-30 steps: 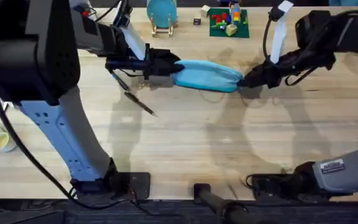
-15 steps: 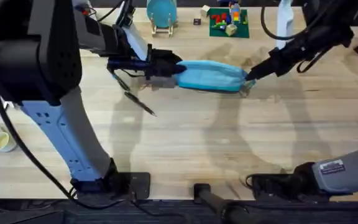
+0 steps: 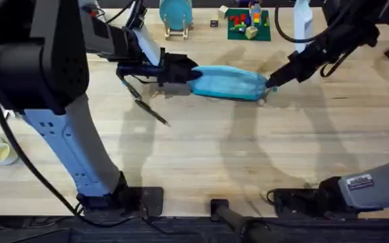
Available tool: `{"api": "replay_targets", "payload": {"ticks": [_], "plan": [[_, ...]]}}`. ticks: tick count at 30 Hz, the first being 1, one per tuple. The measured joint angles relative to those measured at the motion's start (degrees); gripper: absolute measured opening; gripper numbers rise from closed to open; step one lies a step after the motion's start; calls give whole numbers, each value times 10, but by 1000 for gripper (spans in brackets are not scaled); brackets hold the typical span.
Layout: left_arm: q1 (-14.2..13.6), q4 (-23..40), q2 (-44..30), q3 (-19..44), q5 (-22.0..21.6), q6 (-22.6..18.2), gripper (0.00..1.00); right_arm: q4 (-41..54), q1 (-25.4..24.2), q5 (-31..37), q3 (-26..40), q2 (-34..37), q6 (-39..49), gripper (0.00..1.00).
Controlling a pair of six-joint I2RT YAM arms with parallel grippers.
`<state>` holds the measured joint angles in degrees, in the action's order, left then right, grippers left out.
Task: Unzip the bag, pick up the pens from the table one at a time and place them inside, then zip the bag closed.
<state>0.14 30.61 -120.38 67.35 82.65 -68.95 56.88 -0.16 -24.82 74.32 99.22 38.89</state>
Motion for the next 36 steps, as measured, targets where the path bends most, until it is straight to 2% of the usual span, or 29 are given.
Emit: {"api": "replay_targets", "payload": {"ticks": [8, 22, 31, 36], "plan": [[1, 0, 0, 0, 0, 0, 42, 0, 0, -12, 18, 0, -19, 31], [11, 0, 0, 0, -2, 0, 42, -6, -2, -111, 25, 0, -28, 31], [13, 0, 0, 0, -2, 0, 42, 8, -2, -112, 54, 0, -29, 31], [11, 0, 0, 0, -2, 0, 42, 23, 2, -80, 62, 0, -30, 31]]}}
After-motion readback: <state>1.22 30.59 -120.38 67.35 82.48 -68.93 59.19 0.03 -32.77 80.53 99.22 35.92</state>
